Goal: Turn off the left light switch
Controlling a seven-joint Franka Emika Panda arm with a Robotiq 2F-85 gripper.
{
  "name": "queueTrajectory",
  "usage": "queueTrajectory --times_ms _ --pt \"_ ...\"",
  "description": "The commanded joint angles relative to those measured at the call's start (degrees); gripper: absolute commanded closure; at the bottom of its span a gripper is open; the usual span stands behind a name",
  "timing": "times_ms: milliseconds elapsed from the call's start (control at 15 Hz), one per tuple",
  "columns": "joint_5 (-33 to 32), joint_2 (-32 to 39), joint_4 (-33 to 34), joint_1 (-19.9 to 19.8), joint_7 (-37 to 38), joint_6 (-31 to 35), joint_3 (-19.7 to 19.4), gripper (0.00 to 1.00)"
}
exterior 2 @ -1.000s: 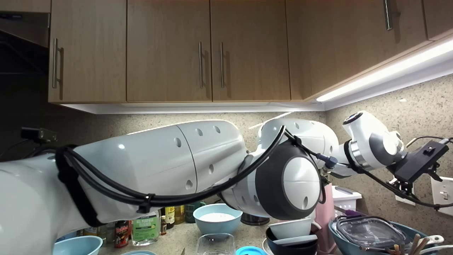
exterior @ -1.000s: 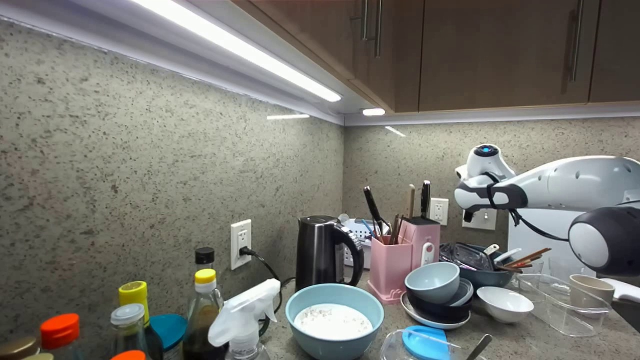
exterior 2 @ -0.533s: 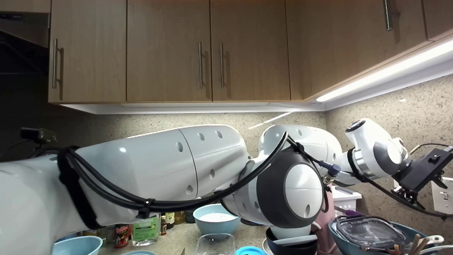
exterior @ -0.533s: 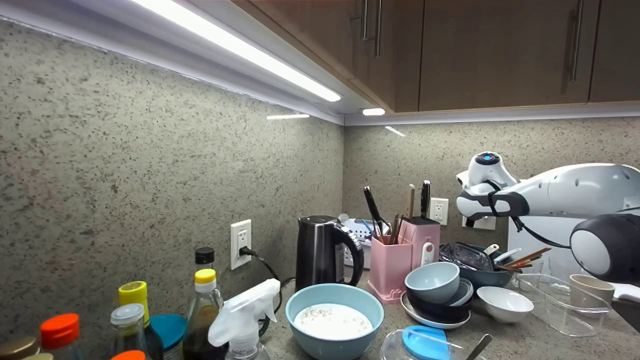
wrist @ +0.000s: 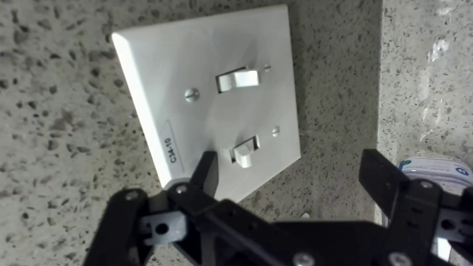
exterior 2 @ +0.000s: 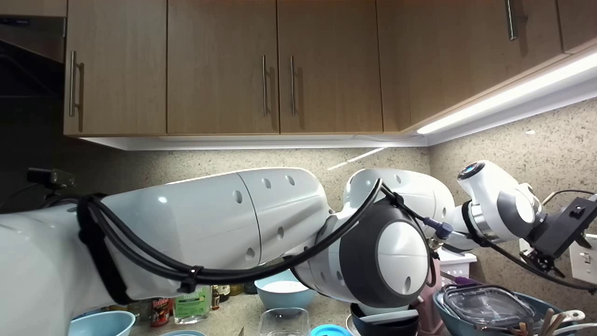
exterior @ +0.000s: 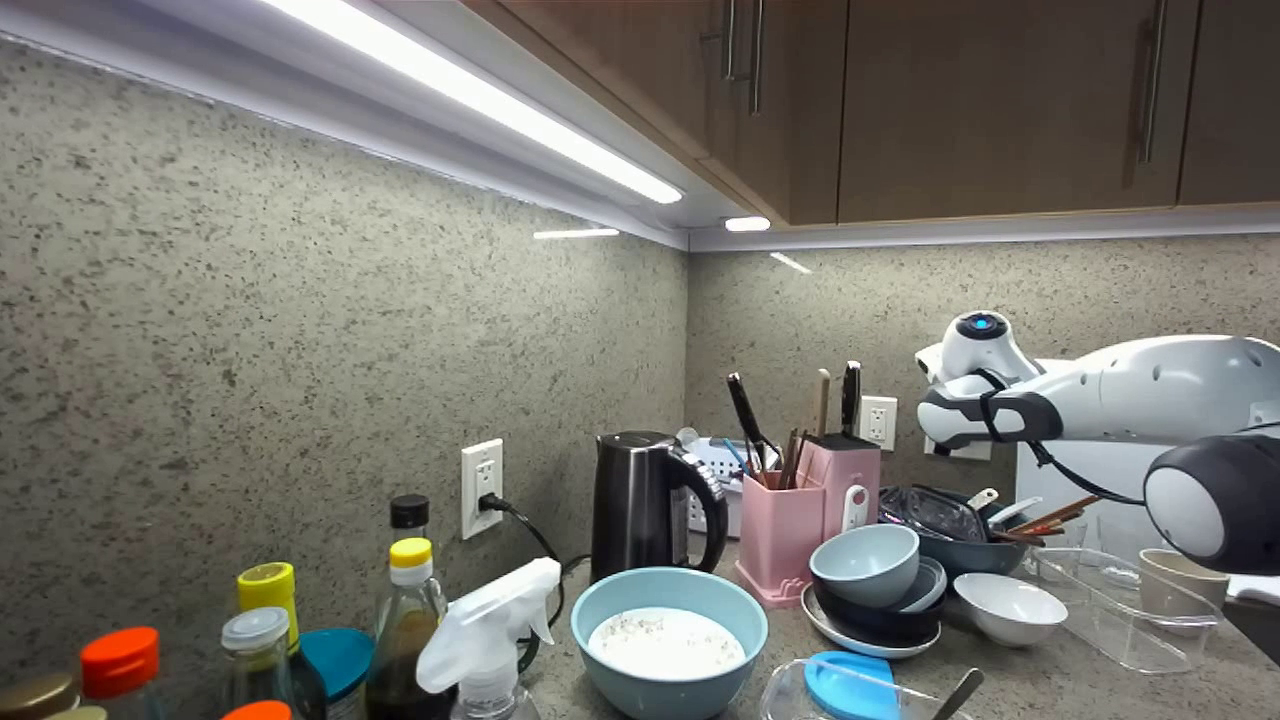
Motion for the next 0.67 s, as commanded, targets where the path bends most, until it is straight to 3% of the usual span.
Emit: queueTrajectory --times_ms 0,467,600 --pt "-0.31 -0.95 -2.0 0.22 0.36 0.17 -0.28 0.0" --pt "-0.56 0.9 -0.74 0.54 0.34 -4.7 -0.67 0.0" --pt "-2.13 0.59 -1.51 0.98 0.46 -6.7 -2.44 0.0"
